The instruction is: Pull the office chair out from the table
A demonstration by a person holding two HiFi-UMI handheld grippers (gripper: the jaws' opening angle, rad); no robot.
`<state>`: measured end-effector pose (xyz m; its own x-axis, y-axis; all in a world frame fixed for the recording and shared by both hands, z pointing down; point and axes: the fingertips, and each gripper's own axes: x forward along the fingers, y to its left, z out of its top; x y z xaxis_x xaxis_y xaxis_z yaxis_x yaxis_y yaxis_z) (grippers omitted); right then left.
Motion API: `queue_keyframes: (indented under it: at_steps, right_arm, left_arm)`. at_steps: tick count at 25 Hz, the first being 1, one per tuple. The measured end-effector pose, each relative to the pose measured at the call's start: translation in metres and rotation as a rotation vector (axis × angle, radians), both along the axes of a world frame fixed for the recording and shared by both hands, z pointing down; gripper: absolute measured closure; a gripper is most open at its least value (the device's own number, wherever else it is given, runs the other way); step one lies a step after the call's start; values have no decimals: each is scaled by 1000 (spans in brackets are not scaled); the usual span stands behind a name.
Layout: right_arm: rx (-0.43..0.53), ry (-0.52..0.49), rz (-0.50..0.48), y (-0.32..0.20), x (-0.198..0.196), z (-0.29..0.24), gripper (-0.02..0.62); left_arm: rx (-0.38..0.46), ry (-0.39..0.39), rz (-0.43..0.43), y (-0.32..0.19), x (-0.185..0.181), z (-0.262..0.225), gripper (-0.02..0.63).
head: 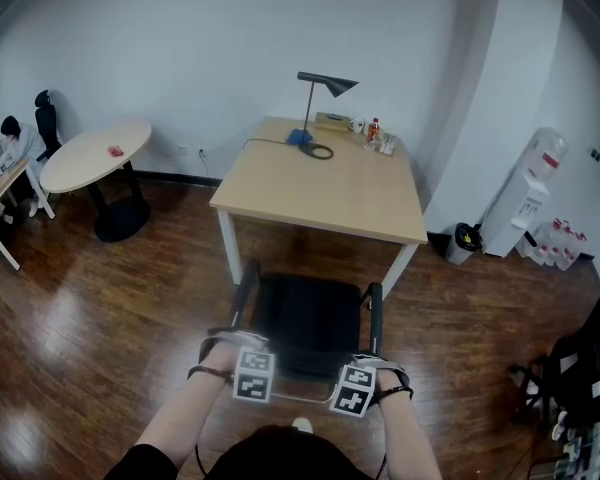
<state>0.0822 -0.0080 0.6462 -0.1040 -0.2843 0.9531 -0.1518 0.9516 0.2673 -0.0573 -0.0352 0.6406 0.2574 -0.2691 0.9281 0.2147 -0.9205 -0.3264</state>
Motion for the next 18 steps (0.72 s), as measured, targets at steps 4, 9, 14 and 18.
queue_keyframes:
  at_steps: [4, 9, 14, 18]
  right_arm:
    - [57, -23, 20, -4, -1, -6, 495]
    - [169, -74, 57, -10, 1, -28, 443]
    - [246, -80, 122, -2, 7, -54, 432]
    - [379, -159, 202, 5, 9, -82, 453]
  left_arm:
    - [18, 11, -2, 0, -1, -2, 545]
    - [49, 118, -5, -2, 0, -18, 443]
    - [104, 199, 22, 6, 10, -64, 437]
    - [157, 323, 8, 18, 23, -88, 437]
